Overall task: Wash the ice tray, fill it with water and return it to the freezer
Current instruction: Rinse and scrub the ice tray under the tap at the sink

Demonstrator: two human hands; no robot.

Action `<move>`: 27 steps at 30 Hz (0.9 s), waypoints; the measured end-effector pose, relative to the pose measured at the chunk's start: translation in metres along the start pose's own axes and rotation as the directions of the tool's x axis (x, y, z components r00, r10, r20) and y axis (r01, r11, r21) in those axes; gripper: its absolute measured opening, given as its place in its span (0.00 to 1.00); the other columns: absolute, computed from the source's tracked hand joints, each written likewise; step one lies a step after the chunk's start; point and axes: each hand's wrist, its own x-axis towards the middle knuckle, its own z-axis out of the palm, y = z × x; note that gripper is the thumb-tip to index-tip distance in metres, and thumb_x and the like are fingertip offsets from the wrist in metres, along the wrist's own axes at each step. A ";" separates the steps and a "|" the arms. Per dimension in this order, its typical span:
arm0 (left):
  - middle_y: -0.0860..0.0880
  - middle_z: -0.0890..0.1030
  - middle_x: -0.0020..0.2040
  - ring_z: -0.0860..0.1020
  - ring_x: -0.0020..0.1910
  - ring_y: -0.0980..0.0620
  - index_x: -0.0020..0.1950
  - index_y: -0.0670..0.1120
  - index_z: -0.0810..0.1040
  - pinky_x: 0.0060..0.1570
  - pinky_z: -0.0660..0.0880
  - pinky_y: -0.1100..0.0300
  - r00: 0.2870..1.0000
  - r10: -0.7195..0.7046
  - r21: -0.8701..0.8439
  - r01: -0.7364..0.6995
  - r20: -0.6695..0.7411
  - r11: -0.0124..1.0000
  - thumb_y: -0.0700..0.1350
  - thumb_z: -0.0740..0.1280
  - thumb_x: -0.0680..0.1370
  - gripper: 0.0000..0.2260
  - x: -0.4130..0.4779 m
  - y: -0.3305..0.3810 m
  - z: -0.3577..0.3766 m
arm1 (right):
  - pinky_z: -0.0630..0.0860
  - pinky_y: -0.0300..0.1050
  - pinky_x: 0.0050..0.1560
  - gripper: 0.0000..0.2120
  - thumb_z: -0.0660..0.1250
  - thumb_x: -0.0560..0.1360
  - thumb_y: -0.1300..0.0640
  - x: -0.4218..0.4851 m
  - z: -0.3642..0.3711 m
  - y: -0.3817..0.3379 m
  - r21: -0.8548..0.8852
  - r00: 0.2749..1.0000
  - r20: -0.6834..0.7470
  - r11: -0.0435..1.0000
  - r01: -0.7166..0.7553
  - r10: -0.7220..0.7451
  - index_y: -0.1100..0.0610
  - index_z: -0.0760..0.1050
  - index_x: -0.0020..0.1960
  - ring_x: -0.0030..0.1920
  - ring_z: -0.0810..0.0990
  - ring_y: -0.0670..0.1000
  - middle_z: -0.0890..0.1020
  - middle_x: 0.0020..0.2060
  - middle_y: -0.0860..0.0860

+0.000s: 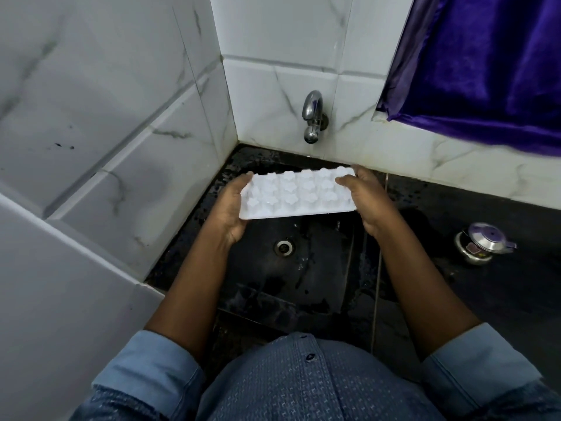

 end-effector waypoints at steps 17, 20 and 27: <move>0.40 0.80 0.72 0.79 0.70 0.37 0.77 0.45 0.75 0.70 0.74 0.35 0.991 0.064 -0.167 -0.083 -0.114 0.982 0.61 0.79 0.72 0.38 0.023 -0.037 -0.021 | 0.83 0.45 0.47 0.17 0.68 0.82 0.55 0.016 -0.001 0.025 -0.004 1.000 -0.017 1.000 0.025 -0.025 0.49 0.72 0.70 0.53 0.86 0.48 0.84 0.59 0.49; 0.39 0.81 0.70 0.81 0.67 0.36 0.73 0.45 0.77 0.70 0.74 0.33 0.992 0.042 -0.147 -0.060 -0.122 0.987 0.60 0.82 0.69 0.38 0.020 -0.041 -0.019 | 0.81 0.44 0.44 0.20 0.69 0.81 0.53 0.024 0.001 0.031 -0.134 0.998 -0.054 0.991 -0.026 0.019 0.51 0.72 0.73 0.54 0.85 0.50 0.83 0.60 0.50; 0.37 0.80 0.71 0.79 0.69 0.34 0.76 0.41 0.74 0.69 0.76 0.38 0.996 0.038 -0.169 -0.051 -0.082 0.984 0.59 0.78 0.74 0.37 0.015 -0.032 -0.013 | 0.82 0.49 0.48 0.15 0.70 0.80 0.52 0.036 0.006 0.035 -0.115 0.996 -0.078 0.992 -0.055 0.046 0.47 0.74 0.65 0.53 0.85 0.52 0.83 0.58 0.50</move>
